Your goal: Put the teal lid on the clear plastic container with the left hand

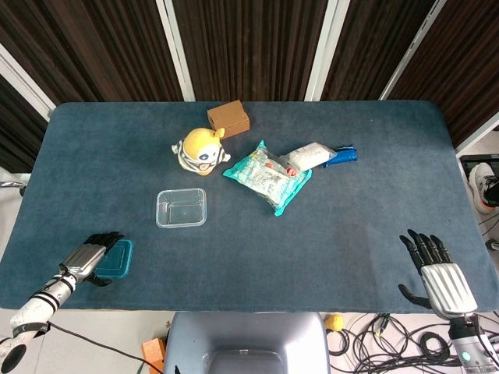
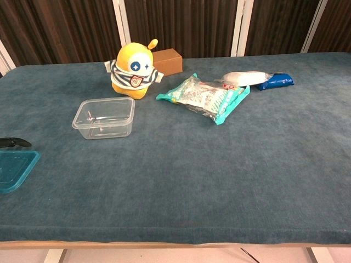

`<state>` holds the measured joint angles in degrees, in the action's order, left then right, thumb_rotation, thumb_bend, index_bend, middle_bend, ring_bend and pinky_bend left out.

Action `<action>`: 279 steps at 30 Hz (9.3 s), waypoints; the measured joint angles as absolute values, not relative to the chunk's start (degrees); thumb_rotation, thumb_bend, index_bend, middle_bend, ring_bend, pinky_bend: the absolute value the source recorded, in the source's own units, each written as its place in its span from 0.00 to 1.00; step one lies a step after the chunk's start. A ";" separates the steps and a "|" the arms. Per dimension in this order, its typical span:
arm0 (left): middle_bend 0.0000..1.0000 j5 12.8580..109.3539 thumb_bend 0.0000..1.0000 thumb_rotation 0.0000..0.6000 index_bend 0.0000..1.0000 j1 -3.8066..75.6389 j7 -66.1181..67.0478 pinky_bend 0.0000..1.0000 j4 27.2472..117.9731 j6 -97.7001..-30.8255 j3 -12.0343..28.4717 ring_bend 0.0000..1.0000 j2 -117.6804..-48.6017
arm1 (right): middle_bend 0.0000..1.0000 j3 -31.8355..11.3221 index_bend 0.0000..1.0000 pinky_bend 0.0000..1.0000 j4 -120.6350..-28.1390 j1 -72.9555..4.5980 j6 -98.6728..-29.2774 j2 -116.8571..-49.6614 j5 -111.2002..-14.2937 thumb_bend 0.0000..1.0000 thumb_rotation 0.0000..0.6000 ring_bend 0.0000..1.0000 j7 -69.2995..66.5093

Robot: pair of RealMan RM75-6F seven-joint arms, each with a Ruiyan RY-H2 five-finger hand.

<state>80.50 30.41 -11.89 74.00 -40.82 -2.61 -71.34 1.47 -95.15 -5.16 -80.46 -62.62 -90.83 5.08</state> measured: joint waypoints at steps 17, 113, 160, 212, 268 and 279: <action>0.10 79.74 0.19 1.00 0.00 30.17 -11.13 0.06 68.02 -41.48 -2.91 0.05 -74.67 | 0.00 1.44 0.00 0.00 -95.32 -5.09 -80.43 -63.10 -90.48 0.18 1.00 0.00 6.27; 0.71 17.03 0.28 1.00 0.53 57.74 45.14 0.45 82.92 -56.73 16.39 0.57 -91.37 | 0.00 2.65 0.00 0.00 -93.54 -6.00 -78.91 -59.55 -91.65 0.18 1.00 0.00 -2.63; 0.07 13.35 0.28 1.00 0.00 62.61 47.58 0.09 81.54 -52.67 10.88 0.01 -88.34 | 0.00 2.79 0.00 0.00 -93.75 -5.76 -79.20 -59.09 -91.88 0.18 1.00 0.00 -3.11; 0.17 33.76 0.36 1.00 0.00 57.67 45.23 0.01 93.60 -62.87 2.95 0.03 -87.61 | 0.00 3.19 0.00 0.00 -94.39 -5.60 -79.42 -59.14 -92.71 0.18 1.00 0.00 -2.50; 0.24 39.92 0.81 1.00 0.00 52.78 38.30 0.00 77.08 -58.71 8.98 0.03 -92.31 | 0.00 3.20 0.00 0.00 -94.38 -5.61 -79.43 -59.16 -92.70 0.18 1.00 0.00 -2.50; 0.25 39.10 0.81 1.00 0.00 52.09 40.11 0.00 75.86 -58.41 9.30 0.03 -92.09 | 0.00 3.20 0.00 0.00 -94.38 -5.61 -79.43 -59.16 -92.70 0.18 1.00 0.00 -2.50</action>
